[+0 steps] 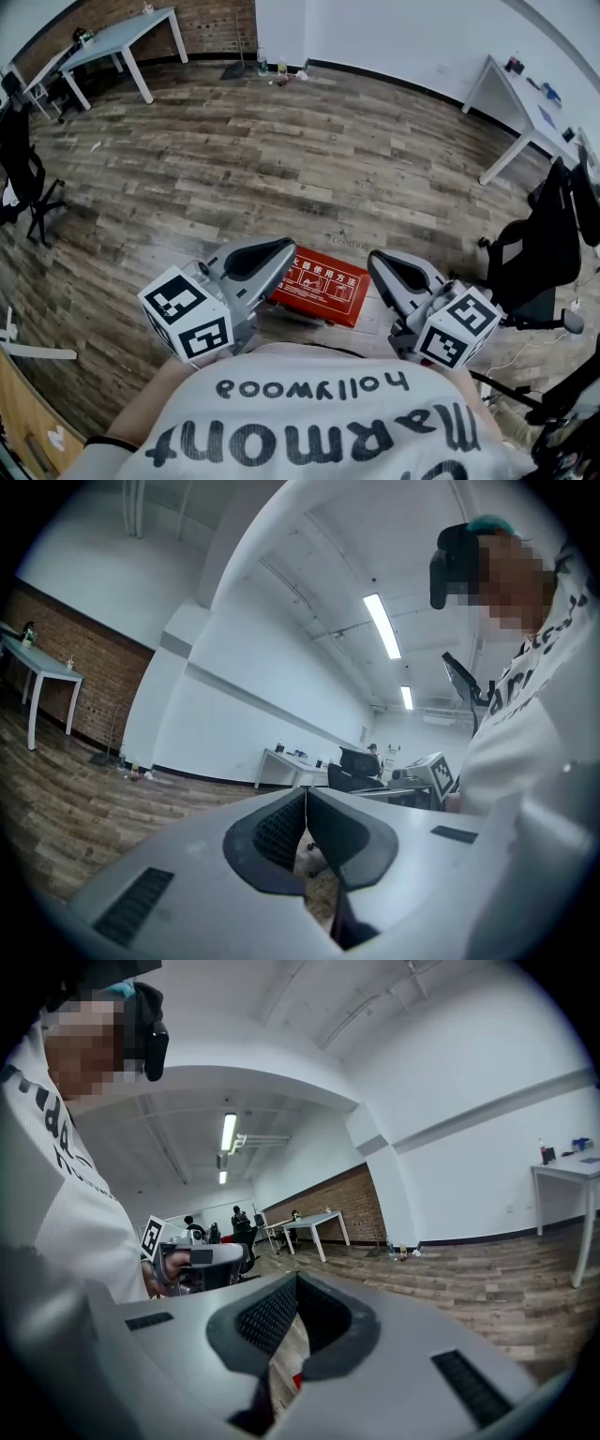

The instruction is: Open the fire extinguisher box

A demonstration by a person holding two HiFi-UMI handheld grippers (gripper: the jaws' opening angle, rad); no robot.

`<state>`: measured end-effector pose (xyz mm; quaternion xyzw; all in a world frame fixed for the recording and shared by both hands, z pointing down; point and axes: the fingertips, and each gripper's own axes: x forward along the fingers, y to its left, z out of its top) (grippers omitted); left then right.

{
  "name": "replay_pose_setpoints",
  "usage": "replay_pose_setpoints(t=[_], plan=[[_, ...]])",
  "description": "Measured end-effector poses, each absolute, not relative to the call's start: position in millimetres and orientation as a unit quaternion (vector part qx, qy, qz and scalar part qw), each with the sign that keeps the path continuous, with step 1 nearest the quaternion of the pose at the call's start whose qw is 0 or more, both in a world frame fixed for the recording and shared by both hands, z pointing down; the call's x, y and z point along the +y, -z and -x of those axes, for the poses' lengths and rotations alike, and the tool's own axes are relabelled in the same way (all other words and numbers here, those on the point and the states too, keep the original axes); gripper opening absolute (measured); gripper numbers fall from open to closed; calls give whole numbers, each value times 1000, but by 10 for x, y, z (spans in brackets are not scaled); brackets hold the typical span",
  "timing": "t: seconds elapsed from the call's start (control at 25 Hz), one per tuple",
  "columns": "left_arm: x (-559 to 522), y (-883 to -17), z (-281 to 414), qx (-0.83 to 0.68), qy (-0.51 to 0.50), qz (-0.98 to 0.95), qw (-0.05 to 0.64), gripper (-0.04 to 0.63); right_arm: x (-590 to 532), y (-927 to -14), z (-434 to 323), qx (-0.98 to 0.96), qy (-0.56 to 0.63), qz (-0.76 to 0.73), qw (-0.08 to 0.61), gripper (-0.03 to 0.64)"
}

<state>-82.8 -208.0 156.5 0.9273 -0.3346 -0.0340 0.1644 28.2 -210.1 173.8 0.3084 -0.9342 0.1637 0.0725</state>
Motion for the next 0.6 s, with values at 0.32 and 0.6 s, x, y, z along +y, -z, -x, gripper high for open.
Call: replay_pose_setpoints(t=[0.32, 0.6], plan=[[-2072, -1601, 799, -330, 30, -928, 172, 9, -2138, -1792, -370, -927, -176, -322, 73, 9], [-2099, -1637, 838, -329, 27, -927, 179, 9, -2196, -1811, -420, -922, -178, -334, 74, 9]])
